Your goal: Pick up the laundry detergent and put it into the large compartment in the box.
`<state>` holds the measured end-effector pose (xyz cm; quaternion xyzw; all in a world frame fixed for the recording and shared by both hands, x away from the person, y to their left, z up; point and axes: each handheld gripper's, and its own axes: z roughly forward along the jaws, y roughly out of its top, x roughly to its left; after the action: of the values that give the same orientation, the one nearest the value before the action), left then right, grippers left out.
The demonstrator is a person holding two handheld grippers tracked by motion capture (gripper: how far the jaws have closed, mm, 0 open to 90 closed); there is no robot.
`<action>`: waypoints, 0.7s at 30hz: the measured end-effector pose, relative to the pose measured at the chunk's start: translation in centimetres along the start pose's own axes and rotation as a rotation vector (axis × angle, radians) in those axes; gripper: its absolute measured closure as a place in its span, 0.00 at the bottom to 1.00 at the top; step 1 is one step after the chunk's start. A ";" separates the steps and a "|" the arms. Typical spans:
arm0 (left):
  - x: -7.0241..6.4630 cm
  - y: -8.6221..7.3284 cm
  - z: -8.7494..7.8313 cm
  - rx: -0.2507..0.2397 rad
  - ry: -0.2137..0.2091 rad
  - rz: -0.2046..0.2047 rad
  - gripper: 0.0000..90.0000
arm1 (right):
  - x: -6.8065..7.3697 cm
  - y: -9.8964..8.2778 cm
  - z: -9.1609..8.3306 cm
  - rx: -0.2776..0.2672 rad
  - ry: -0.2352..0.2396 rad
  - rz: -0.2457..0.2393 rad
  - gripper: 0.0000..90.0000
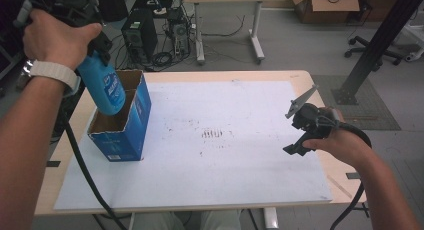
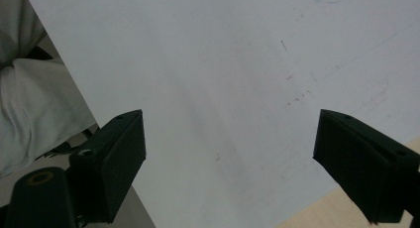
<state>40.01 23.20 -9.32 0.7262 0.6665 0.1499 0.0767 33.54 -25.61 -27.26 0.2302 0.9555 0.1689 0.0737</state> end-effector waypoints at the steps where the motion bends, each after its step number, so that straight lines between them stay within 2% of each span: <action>1: 0.0 0.0 0.7 0.001 0.000 0.006 0.42 | 0.0 -0.1 0.0 0.002 0.001 0.003 0.14; 5: -0.1 0.0 2.4 0.003 0.003 0.018 0.42 | 0.0 -0.3 0.0 0.007 -0.001 0.012 0.14; 8: 0.2 -0.1 3.7 0.007 -0.008 0.010 0.42 | -0.1 -0.5 -0.1 0.009 -0.003 0.023 0.14; 14: 0.7 -0.3 5.9 0.013 0.026 0.008 0.42 | -0.2 -0.5 0.1 0.019 0.000 0.029 0.14; 21: 1.2 -0.9 8.5 0.009 0.007 0.009 0.42 | -0.4 0.2 0.6 0.024 0.006 0.024 0.14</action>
<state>41.95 25.28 -17.51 0.7291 0.6641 0.1496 0.0704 34.10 -25.42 -27.72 0.2419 0.9549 0.1591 0.0660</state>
